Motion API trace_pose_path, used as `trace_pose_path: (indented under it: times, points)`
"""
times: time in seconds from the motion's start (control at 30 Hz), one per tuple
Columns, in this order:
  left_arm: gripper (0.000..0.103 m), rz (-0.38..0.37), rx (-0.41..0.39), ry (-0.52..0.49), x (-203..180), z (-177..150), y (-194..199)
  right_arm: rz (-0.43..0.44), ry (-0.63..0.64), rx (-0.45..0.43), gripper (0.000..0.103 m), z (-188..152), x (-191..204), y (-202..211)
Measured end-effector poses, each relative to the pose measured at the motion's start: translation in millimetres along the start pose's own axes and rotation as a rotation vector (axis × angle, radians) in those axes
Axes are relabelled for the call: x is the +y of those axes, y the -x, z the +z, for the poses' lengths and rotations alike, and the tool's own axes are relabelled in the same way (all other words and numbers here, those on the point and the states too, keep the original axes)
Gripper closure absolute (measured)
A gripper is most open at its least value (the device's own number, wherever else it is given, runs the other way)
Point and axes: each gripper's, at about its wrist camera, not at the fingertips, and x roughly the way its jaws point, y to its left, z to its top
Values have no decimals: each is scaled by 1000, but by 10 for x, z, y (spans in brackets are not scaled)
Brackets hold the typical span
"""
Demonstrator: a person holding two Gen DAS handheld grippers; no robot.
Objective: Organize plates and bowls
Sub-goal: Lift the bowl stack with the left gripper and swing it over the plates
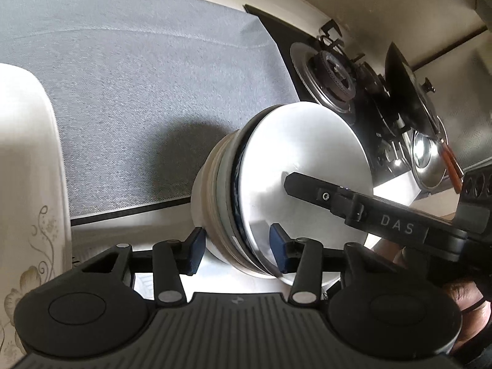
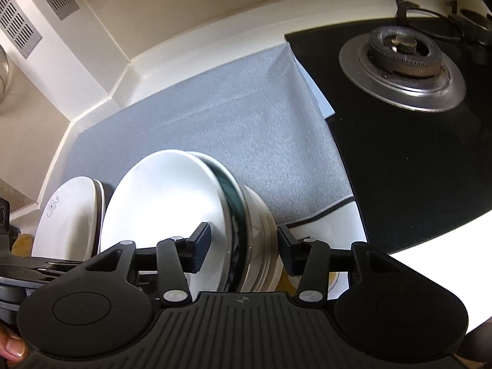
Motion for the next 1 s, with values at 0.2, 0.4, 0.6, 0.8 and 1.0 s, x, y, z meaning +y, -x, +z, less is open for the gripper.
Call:
trace_pose_path:
  times: [0.2,0.4,0.6,0.8,1.0]
  points:
    - [56,6,-51,-28,6,-74,75,15,9,-45,60,-18,11,36]
    - [62,17,-102,-39,48,-118,138,37,11,-85,62,-41,24,56]
    - [64,25,-153,-58,72,-154,228,68,9,-123,62,-50,36,84]
    - [65,26,-199,-67,101,-169,311,90,20,-162,62,-24,80,100]
    - [65,27,-245,-80,126,-180,398,107,26,-182,62,2,123,103]
